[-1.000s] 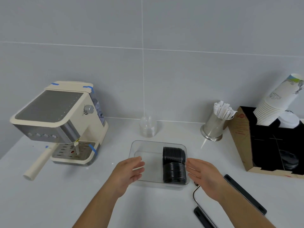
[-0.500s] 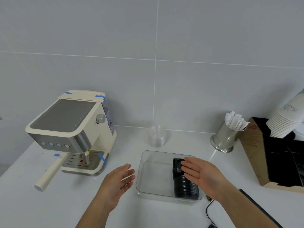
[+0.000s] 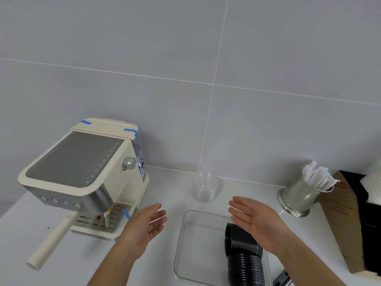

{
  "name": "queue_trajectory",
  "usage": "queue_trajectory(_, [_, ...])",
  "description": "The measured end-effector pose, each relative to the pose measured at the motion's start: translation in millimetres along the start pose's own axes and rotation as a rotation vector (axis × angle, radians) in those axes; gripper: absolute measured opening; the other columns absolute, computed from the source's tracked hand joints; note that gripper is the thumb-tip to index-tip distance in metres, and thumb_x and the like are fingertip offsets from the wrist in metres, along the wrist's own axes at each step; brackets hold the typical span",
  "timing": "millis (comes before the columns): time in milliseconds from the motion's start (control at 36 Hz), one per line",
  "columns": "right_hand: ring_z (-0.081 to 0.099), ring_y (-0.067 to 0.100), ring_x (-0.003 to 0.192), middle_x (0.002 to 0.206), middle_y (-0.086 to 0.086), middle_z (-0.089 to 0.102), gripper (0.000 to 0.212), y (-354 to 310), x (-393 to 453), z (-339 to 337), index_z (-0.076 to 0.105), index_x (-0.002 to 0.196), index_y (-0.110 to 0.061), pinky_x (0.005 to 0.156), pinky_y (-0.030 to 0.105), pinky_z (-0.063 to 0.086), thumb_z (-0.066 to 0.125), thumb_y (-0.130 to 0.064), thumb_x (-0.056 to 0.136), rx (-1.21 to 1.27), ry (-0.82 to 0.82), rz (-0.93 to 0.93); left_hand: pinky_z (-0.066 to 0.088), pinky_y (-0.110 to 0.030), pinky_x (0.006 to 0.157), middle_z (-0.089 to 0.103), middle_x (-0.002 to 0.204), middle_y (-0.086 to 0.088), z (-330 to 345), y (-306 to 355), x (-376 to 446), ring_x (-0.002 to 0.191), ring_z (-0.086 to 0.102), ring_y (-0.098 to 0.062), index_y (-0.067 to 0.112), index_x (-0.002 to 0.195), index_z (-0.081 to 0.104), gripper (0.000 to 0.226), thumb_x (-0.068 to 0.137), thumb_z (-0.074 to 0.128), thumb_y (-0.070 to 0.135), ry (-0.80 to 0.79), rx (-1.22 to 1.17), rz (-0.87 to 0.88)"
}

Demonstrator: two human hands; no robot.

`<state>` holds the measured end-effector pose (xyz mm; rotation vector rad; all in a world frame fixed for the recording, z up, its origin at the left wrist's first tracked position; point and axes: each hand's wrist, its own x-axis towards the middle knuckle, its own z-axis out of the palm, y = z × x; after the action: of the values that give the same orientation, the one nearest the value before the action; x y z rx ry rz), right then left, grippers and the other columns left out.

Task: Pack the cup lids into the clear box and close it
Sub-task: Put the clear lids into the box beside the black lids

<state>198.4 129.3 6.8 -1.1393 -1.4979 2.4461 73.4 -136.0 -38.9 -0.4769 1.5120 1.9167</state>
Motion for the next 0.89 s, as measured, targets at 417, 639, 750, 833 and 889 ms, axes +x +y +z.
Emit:
queue_trajectory(417, [0.065,0.031,0.11,0.119,0.014,0.068,0.024,-15,88,6,0.065,0.116,-0.003,0.099,0.045,0.049,0.058,-0.013,0.095,-0.086,0.084,0.055,0.053,-0.035,0.081,0.069,0.104,-0.014,38,9,89,0.092,0.068,-0.026,0.004,0.112,0.064,0.026,0.093,0.064,0.023,-0.024,0.043,-0.123])
queue_trajectory(639, [0.061,0.029,0.112,0.121,0.011,0.064,0.029,-7,130,12,0.062,0.121,-0.008,0.102,0.045,0.047,0.064,-0.014,0.093,-0.155,0.108,0.097,0.053,-0.034,0.083,0.069,0.108,-0.01,65,6,120,0.098,0.067,-0.023,0.01,0.113,0.064,0.026,0.092,0.065,0.026,-0.042,0.142,-0.139])
queue_trajectory(750, [0.055,0.028,0.12,0.126,0.006,0.059,0.043,-1,156,19,0.053,0.134,-0.012,0.104,0.044,0.046,0.064,-0.018,0.093,-0.238,0.119,0.124,0.051,-0.034,0.089,0.067,0.111,-0.006,81,5,140,0.103,0.064,-0.021,0.017,0.108,0.063,0.019,0.092,0.064,0.028,-0.059,0.211,-0.138])
queue_trajectory(833, [0.056,0.025,0.115,0.127,0.005,0.057,0.049,2,167,23,0.051,0.137,-0.016,0.1,0.04,0.049,0.067,-0.024,0.091,-0.326,0.126,0.109,0.05,-0.036,0.095,0.066,0.111,-0.003,92,5,145,0.104,0.061,-0.019,0.025,0.098,0.065,0.011,0.091,0.065,0.033,-0.077,0.296,-0.115])
queue_trajectory(889, [0.056,0.024,0.116,0.129,0.005,0.057,0.051,5,179,25,0.052,0.137,-0.017,0.099,0.04,0.049,0.068,-0.027,0.09,-0.354,0.128,0.114,0.049,-0.035,0.094,0.065,0.115,-0.001,100,3,153,0.106,0.059,-0.017,0.025,0.109,0.066,0.025,0.088,0.067,0.038,-0.083,0.344,-0.113])
